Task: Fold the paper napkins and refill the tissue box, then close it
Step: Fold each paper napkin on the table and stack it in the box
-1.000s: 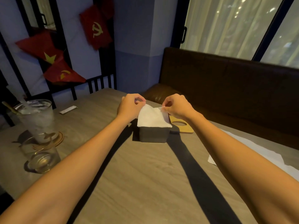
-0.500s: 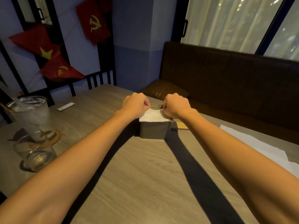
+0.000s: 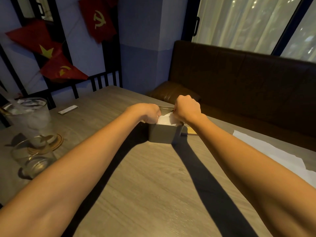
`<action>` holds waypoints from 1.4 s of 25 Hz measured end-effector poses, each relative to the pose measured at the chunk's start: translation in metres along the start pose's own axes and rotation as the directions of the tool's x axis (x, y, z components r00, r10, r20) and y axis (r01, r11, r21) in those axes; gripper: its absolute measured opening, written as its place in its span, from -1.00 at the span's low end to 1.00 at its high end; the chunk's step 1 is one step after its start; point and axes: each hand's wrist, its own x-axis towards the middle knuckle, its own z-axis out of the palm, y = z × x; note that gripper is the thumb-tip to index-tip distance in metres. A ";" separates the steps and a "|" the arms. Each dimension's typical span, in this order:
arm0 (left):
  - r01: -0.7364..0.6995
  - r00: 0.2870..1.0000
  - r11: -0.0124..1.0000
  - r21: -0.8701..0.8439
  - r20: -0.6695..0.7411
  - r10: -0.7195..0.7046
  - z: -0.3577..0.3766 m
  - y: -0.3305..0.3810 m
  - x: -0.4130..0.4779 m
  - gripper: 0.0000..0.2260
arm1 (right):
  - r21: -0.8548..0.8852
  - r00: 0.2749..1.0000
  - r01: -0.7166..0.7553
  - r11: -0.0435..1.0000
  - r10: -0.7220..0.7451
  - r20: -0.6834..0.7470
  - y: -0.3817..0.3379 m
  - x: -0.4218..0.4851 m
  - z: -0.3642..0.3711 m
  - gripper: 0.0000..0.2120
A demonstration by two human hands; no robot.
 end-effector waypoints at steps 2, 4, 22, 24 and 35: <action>0.005 1.000 0.998 0.057 -0.013 -0.004 0.000 0.003 0.003 -0.65 | -0.022 0.999 -0.010 1.000 0.011 0.035 -0.002 0.001 -0.002 -0.76; 0.011 1.000 0.995 0.095 -0.016 -0.010 0.000 0.006 0.006 -0.64 | -0.055 0.998 -0.001 0.999 0.004 0.062 -0.003 0.000 -0.002 -0.76; 0.022 0.994 0.943 0.332 -0.111 0.016 0.003 0.007 0.005 -0.63 | -0.055 0.893 0.086 0.995 -0.052 0.447 -0.002 0.001 0.013 -0.70; 0.060 0.993 0.914 0.401 -0.114 -0.016 0.003 0.011 0.004 -0.61 | -0.075 0.883 0.076 0.994 -0.032 0.468 -0.002 0.002 0.013 -0.66; 0.203 0.977 0.916 0.347 -0.013 -0.212 0.009 0.007 0.018 -0.39 | -0.070 0.752 -0.046 0.996 0.081 0.655 0.005 0.001 -0.002 -0.62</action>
